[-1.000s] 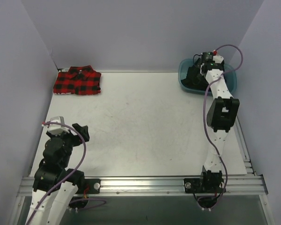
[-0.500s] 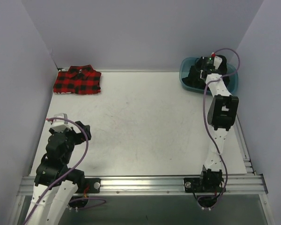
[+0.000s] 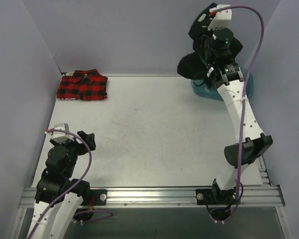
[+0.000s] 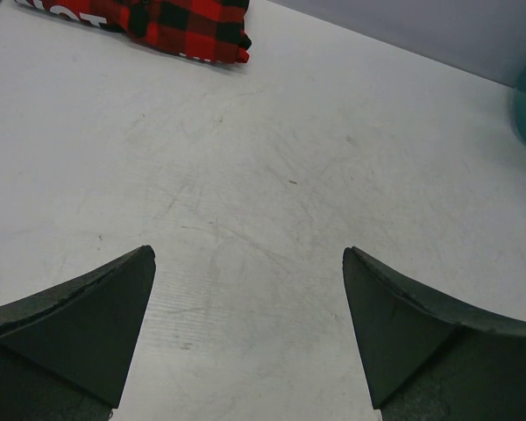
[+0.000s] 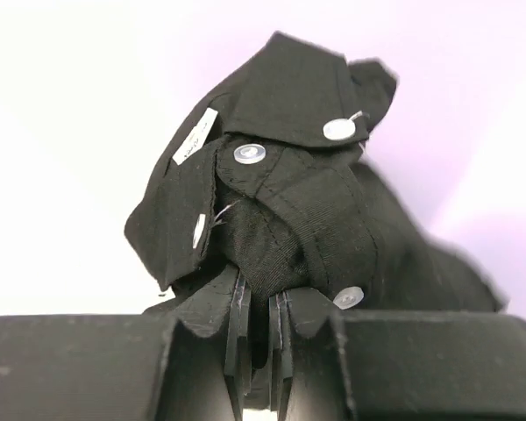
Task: Fold and stack the long sleeve shirts
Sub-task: Move the shirt to the center of the board
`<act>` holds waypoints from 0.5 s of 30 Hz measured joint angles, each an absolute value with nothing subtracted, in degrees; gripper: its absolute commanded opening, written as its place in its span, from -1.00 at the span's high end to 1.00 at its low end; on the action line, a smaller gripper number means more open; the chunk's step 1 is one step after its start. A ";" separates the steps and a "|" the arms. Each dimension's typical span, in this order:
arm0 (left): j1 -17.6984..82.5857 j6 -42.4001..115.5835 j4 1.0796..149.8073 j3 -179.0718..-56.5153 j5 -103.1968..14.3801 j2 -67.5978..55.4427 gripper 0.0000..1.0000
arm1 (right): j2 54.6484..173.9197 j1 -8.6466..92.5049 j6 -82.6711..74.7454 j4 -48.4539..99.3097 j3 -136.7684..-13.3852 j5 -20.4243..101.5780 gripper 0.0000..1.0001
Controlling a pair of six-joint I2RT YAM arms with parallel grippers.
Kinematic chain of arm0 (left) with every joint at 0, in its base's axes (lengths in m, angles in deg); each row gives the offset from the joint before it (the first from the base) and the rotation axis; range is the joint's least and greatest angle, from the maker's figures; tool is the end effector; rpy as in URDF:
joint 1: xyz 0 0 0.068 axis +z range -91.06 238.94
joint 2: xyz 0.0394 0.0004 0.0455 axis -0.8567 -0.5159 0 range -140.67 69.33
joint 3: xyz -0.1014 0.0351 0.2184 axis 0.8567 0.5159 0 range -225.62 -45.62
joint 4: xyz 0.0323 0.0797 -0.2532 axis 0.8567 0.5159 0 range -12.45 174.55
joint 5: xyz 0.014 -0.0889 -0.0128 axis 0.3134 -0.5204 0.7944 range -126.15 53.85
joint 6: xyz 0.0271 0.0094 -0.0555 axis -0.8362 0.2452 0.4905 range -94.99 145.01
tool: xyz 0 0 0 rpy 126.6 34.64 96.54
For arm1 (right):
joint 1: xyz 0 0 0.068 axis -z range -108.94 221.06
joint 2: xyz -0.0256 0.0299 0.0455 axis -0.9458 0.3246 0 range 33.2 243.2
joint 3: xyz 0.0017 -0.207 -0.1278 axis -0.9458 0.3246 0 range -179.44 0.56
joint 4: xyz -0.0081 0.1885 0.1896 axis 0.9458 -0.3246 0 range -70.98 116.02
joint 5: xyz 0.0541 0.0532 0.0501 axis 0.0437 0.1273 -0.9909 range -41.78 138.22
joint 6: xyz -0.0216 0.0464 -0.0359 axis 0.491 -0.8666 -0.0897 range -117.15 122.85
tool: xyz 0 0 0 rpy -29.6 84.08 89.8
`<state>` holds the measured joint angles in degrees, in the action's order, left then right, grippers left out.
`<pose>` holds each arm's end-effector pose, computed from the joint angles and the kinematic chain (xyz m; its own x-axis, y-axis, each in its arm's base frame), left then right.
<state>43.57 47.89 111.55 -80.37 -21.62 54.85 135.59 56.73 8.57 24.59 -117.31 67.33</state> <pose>0.1243 -0.0217 0.2867 -0.2193 -0.3300 -0.9181 -0.0690 0.9439 -0.3228 0.4027 0.0869 0.4952 0.2266 -0.0393 -0.9732 0.0971 0.9951 -0.0176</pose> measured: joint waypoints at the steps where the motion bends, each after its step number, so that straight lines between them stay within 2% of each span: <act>1: 43.46 47.89 111.55 -80.37 -21.60 55.18 -0.95 | 132.97 53.97 10.18 24.96 -117.55 66.59 1.00; 8: 43.04 47.91 111.57 -80.37 -21.51 56.90 -0.95 | 122.74 38.26 14.88 25.95 -117.70 58.50 1.00; 15: 42.89 47.95 111.61 -80.37 -20.99 57.45 -0.95 | 124.03 27.11 13.88 25.64 -123.51 48.53 1.00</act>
<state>42.89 47.95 111.61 -80.37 -20.99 57.45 124.03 27.11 13.88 25.64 -123.51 48.53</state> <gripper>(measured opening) 0.975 0.078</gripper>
